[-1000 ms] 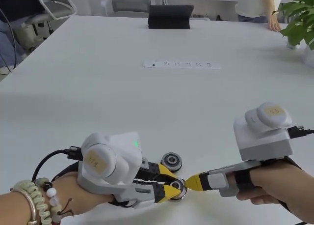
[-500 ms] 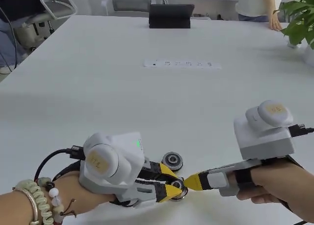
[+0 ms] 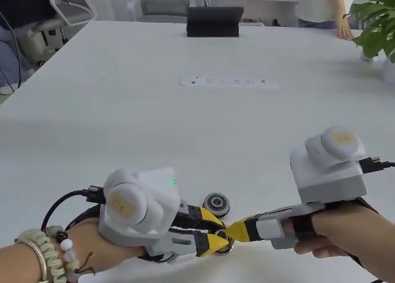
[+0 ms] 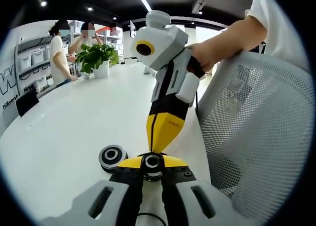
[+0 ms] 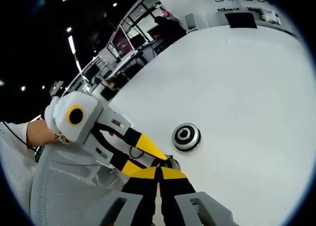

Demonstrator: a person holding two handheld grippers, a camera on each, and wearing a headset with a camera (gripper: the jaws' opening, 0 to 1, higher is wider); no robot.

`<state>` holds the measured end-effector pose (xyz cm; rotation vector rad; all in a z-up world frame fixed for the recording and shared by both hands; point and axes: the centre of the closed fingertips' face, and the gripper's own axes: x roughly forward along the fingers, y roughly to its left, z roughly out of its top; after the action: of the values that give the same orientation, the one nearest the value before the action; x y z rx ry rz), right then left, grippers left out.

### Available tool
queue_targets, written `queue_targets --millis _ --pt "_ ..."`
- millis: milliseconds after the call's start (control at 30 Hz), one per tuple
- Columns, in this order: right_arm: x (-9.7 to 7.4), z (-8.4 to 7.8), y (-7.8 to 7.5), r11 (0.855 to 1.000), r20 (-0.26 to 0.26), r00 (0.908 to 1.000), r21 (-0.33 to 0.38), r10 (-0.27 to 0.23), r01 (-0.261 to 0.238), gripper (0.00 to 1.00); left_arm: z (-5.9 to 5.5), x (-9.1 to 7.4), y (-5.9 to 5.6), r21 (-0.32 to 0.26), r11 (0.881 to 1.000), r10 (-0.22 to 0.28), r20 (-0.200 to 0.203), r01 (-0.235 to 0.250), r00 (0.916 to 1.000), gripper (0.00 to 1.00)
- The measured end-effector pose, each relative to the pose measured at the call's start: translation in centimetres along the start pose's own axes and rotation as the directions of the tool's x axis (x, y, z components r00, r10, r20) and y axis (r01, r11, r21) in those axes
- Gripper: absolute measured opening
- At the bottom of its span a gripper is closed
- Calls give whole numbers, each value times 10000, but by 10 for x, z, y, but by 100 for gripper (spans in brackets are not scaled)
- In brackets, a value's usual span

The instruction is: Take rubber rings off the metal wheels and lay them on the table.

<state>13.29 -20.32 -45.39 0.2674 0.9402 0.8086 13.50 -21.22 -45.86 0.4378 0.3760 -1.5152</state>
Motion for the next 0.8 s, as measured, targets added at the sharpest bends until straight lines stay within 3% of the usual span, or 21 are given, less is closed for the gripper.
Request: queue_targets --millis 100,200,333,467,667,800 --pt "-1 0 -4 10000 -16 10000 3 -66 66 0 0 0 0 -54 10000 8 47 -8 10000 8" --pt "-1 -5 -14 9986 -250 9984 -201 -504 499 0 0 0 0 -118 9999 35 76 -34 10000 8" --pt "-2 -6 -15 9989 -247 9986 -40 -473 472 0 1 0 1 -236 9997 40 84 -38 10000 8" --pt "-2 -2 -13 9991 -113 9991 31 -413 413 0 1 -1 2 -774 9970 -74 -161 61 9998 9" --pt "-2 -1 -12 9991 -127 9990 -60 -428 427 0 0 -6 0 -1017 9946 -266 -455 218 9986 12" --pt "-3 1 -12 9992 -42 9992 6 -408 408 0 7 -10 3 -1046 9943 -211 -197 190 9996 13"
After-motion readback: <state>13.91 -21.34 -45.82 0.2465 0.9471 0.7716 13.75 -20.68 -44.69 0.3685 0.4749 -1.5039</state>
